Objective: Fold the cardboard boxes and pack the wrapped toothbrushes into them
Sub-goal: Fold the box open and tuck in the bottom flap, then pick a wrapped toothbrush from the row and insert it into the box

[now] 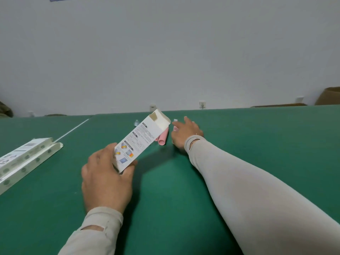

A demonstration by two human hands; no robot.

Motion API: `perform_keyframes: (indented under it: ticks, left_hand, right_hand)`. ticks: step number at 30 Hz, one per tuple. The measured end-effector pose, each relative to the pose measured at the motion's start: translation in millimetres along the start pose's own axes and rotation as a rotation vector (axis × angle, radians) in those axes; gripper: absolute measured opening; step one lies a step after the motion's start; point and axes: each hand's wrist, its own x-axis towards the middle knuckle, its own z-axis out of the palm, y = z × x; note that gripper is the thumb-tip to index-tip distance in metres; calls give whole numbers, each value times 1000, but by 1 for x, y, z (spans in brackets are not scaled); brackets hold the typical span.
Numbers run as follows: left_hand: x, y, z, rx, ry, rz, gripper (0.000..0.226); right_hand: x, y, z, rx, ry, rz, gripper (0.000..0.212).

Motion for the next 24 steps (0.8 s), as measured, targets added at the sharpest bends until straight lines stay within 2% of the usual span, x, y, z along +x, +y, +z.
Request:
perform_keyframes:
  ticks: [4, 10, 15, 24]
  left_hand:
    - [3, -4, 3, -17, -14, -14, 47]
    - [4, -11, 4, 0, -39, -3, 48]
    - [4, -4, 3, 2, -91, 31, 47]
    - [-19, 22, -5, 5, -178, 202, 47]
  right_hand:
    - [20, -8, 14, -46, -36, 72, 49]
    - [2, 0, 17, -33, 16, 100, 46]
    - [-64, 37, -5, -45, 4, 27, 39]
    - [-208, 100, -56, -81, -71, -90, 43]
